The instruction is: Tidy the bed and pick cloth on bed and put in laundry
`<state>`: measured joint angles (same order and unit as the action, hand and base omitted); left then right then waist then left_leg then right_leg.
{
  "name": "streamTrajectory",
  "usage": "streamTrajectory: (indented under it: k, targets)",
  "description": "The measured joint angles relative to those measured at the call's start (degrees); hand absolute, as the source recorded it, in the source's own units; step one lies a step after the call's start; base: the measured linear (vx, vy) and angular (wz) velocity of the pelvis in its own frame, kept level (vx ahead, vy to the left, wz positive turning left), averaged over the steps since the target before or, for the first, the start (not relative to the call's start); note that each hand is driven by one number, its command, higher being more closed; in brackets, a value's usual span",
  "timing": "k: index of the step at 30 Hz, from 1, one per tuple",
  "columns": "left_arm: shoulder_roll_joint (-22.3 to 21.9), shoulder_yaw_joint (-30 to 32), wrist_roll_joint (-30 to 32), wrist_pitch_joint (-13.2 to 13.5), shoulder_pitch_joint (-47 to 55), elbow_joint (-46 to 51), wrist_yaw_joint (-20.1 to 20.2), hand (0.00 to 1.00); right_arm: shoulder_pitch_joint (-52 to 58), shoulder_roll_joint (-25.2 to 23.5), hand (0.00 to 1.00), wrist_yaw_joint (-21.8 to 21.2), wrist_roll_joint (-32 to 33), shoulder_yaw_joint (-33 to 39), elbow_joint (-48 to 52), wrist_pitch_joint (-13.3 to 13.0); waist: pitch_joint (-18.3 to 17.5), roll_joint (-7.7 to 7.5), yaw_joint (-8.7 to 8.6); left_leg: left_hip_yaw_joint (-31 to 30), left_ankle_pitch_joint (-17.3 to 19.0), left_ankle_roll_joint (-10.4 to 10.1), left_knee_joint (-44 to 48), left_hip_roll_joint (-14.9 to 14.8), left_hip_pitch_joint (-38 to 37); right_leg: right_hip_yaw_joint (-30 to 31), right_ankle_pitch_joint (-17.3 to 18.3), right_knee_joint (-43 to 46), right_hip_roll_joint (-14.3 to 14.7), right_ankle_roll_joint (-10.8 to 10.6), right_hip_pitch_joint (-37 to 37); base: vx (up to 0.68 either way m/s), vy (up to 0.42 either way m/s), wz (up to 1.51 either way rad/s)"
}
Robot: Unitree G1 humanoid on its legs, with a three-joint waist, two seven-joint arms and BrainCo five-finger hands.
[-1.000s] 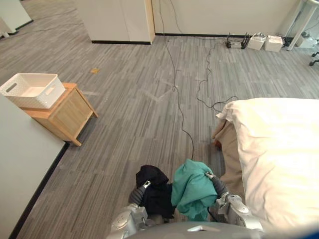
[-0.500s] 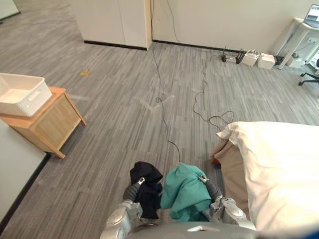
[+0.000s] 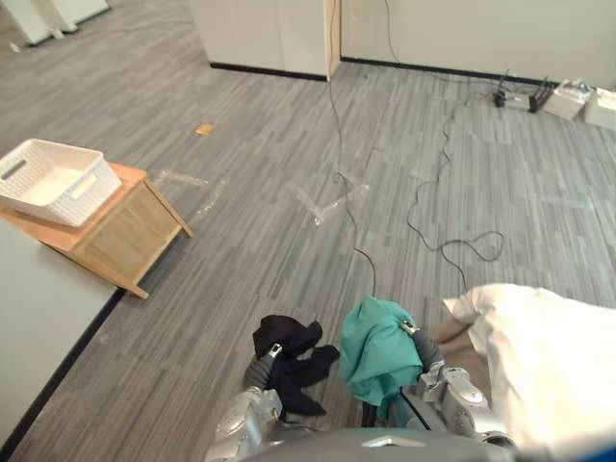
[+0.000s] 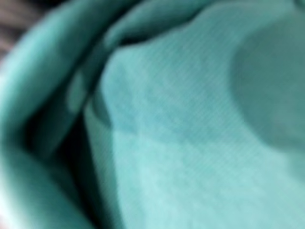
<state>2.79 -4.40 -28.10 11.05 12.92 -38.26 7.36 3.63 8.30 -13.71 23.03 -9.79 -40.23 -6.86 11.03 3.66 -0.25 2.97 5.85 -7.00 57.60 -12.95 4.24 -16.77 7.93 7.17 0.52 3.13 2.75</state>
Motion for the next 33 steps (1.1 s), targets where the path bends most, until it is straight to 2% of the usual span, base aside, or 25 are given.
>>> streamTrajectory:
  k: [1,3,6,7,8,9,10,11,12,13,14,15,17,18,19,20,22,25,27,28,29,30,31,32,33]
  targets:
    - [-0.11,-0.05,-0.01,-0.03,1.49,2.24,0.41,1.0,0.09,-0.04,1.0,1.34,-0.21,0.02,0.13,0.57,0.85,-0.33,0.45,0.81,0.9,0.77,5.12,-0.3,3.43,-0.2,0.35,-1.55,0.06,-0.07,2.75,0.27,-0.043,0.04]
    - [-0.05,-0.04,0.08,0.19,2.57,4.19,0.97,1.0,0.14,-0.03,1.0,3.38,-0.3,0.25,0.52,1.2,0.96,0.14,1.39,1.46,2.97,0.34,3.53,1.46,6.96,-0.5,0.6,-3.65,-0.53,-0.01,5.33,0.27,0.006,0.02]
    - [-0.24,-0.23,0.79,3.09,3.11,4.47,0.92,1.0,0.02,-0.36,1.0,5.33,-0.93,1.34,1.42,1.4,1.11,0.16,1.49,4.64,5.67,1.22,-20.21,6.8,6.88,-1.81,0.84,-4.54,-2.93,-0.58,8.38,0.3,0.138,0.19]
    - [-0.35,-0.65,0.77,3.75,3.04,5.19,0.56,1.0,0.06,-0.5,1.0,5.51,-1.23,2.09,2.01,1.38,1.09,0.13,1.56,6.78,2.93,2.41,-34.75,8.87,5.21,-2.7,1.42,-4.57,-4.0,-1.55,9.19,0.34,0.183,0.31]
    - [-0.22,-1.64,0.78,3.78,2.73,5.68,-0.81,1.0,0.1,-0.44,1.0,5.6,-1.46,2.82,2.3,1.15,0.96,0.5,1.61,10.13,-1.91,2.65,-46.5,9.81,4.03,-3.72,2.35,-5.15,-4.42,-3.09,10.26,0.33,0.187,0.36]
    - [-0.14,-2.01,0.91,2.57,2.76,5.97,-2.01,1.0,0.22,-0.36,1.0,5.7,-1.54,3.06,2.27,0.89,0.82,0.73,1.76,11.58,-4.63,3.24,-50.14,9.87,3.84,-4.19,2.75,-5.52,-4.45,-3.74,10.92,0.34,0.204,0.42]
    - [-0.05,-2.22,1.84,1.31,2.01,4.62,-3.68,1.0,0.79,-0.67,1.0,6.45,-1.82,3.08,2.16,0.32,0.36,0.3,2.75,14.7,-9.56,6.06,-51.58,10.32,2.98,-5.24,3.74,-6.32,-5.42,-5.32,12.57,0.45,0.239,0.45]
    - [-0.06,-2.16,1.81,1.62,1.37,2.57,-3.94,1.0,0.77,-1.23,1.0,7.45,-1.93,3.07,2.05,-0.79,-0.33,-0.88,3.31,15.12,-7.95,9.49,-51.3,12.55,3.06,-6.14,4.6,-6.55,-7.21,-6.74,13.19,0.47,0.228,0.44]
    - [0.01,-2.08,1.71,1.97,1.22,2.54,-3.38,1.0,0.63,-1.29,1.0,7.97,-1.94,3.07,2.03,-1.69,-0.58,-1.71,3.49,14.92,-7.02,10.29,-50.83,13.45,3.59,-6.29,4.56,-6.65,-7.82,-6.96,13.13,0.48,0.203,0.4]
    - [0.3,-2.06,1.75,2.82,0.42,1.7,-2.42,1.0,0.6,-1.8,1.0,8.91,-1.98,3.07,2.01,-3.09,-0.75,-2.48,4.26,14.35,-5.29,11.64,-49.88,14.83,4.1,-6.3,3.12,-6.17,-8.87,-8.72,12.96,0.42,0.18,0.43]
    - [0.2,-2.19,1.82,5.13,0.24,0.69,-0.83,1.0,0.62,-2.12,1.0,9.68,-2.28,3.23,1.98,-3.59,-0.84,-2.62,4.44,13.65,-4.0,13.41,-48.72,15.86,3.63,-6.0,2.94,-2.77,-10.37,-9.13,12.55,0.43,0.203,0.47]
    - [0.04,-2.25,1.84,5.9,0.55,0.7,-0.54,1.0,0.71,-2.45,1.0,9.93,-3.1,3.57,1.98,-3.6,-0.88,-2.56,4.42,13.3,-3.25,13.75,-48.36,16.3,2.85,-5.87,3.07,0.0,-11.21,-9.34,12.31,0.45,0.227,0.51]
    - [0.21,-3.09,2.26,7.9,1.16,1.02,-0.54,1.0,0.71,-3.16,1.0,10.54,-4.2,3.91,2.01,-3.69,-0.93,-2.56,4.37,11.68,-0.98,14.26,-48.13,17.36,-0.33,-5.3,3.17,16.6,-14.52,-10.91,8.18,0.39,0.196,0.48]
    - [0.82,-4.7,4.79,10.49,0.87,2.02,-2.32,1.0,0.59,-3.88,1.0,10.88,-4.2,3.83,2.35,-3.91,-0.95,-3.21,4.29,10.13,0.38,14.64,-48.34,18.39,-2.75,-3.77,-0.34,31.58,-17.84,-12.09,3.06,0.43,0.164,0.79]
    - [1.61,-6.11,7.85,15.16,0.96,3.95,-4.67,1.0,0.89,-4.43,1.0,11.57,-4.23,3.52,3.1,-3.95,-0.79,-4.02,4.02,7.4,1.62,14.99,-48.79,19.61,-5.69,-2.86,-0.89,44.43,-20.41,-10.86,-1.11,0.43,0.137,0.87]
    - [1.9,-6.67,8.96,17.22,1.2,5.8,-5.68,1.0,1.11,-4.6,1.0,11.89,-4.22,3.58,3.37,-3.95,-0.83,-4.16,3.99,6.11,2.06,15.0,-49.18,20.02,-7.31,-2.91,-0.43,48.84,-21.16,-10.11,-2.6,0.44,0.084,1.03]
    - [2.46,-6.96,10.74,18.63,0.64,16.35,-8.06,1.0,2.29,-4.67,1.0,13.68,-4.18,3.62,5.14,-3.86,-0.96,-3.84,3.31,0.42,2.52,15.05,-52.19,20.65,-12.66,-3.24,1.84,54.98,-21.68,-6.8,-7.9,0.4,0.014,1.15]
    - [2.93,-6.78,10.29,17.56,-4.56,18.87,-9.16,1.0,2.54,-5.02,1.0,14.86,-4.08,3.58,7.45,-3.9,-1.33,-3.73,1.8,-6.68,3.07,14.6,-53.88,19.9,-15.13,-3.22,5.64,47.4,-19.33,-6.95,-14.51,0.38,-0.119,1.36]
    - [2.92,-6.85,8.42,16.12,-6.21,18.44,-9.04,1.0,2.47,-5.2,1.0,15.84,-4.05,3.52,7.48,-3.95,-1.62,-2.51,0.92,-10.51,4.58,13.44,-53.37,17.72,-15.47,-3.05,5.8,33.98,-16.0,-7.12,-17.52,0.29,-0.169,0.95]
    - [2.92,-6.79,7.22,16.29,-6.07,17.04,-8.64,1.0,2.5,-5.24,1.0,16.49,-3.93,3.5,7.02,-4.21,-1.66,-1.75,0.71,-12.14,5.26,12.25,-53.33,15.68,-15.75,-2.97,3.11,21.95,-13.46,-7.35,-18.33,0.37,-0.244,0.84]
    - [2.89,-6.82,6.48,17.35,-5.93,15.07,-7.68,1.0,2.61,-5.56,1.0,16.99,-3.34,3.5,6.47,-4.84,-1.66,-1.62,0.86,-12.72,6.38,10.32,-52.99,13.89,-16.12,-2.83,-2.67,8.54,-11.37,-8.05,-18.09,0.39,-0.272,0.74]
    - [2.89,-6.88,6.31,18.2,-5.41,14.2,-7.4,1.0,2.71,-5.77,1.0,17.28,-2.96,3.44,6.42,-5.15,-1.61,-2.11,1.0,-12.69,7.07,9.2,-52.62,13.33,-16.21,-2.71,-5.86,3.04,-10.82,-9.17,-18.23,0.43,-0.318,0.52]
    - [2.88,-6.9,6.39,20.1,-3.87,13.03,-7.32,1.0,2.64,-6.14,1.0,17.71,-2.86,3.05,6.33,-5.97,-1.08,-3.65,1.51,-12.16,8.47,7.0,-52.04,12.76,-17.18,-2.27,-9.6,-3.04,-10.94,-9.56,-19.08,0.59,-0.445,0.38]
    - [2.99,-6.91,6.87,21.36,-2.13,12.56,-7.32,1.0,2.63,-6.19,1.0,17.95,-2.86,2.3,6.34,-6.56,-0.77,-5.34,1.86,-10.79,10.44,4.66,-51.55,12.66,-19.0,-1.99,-10.36,-4.01,-11.96,-9.52,-19.25,0.6,-0.456,0.35]
    - [2.97,-6.99,7.25,21.7,-1.59,12.21,-7.32,1.0,2.64,-6.05,1.0,17.99,-2.82,2.32,6.29,-6.71,-0.55,-5.59,1.84,-10.09,11.73,3.98,-51.23,12.09,-20.4,-2.11,-14.24,-2.83,-12.29,-8.02,-19.05,0.62,-0.452,0.26]
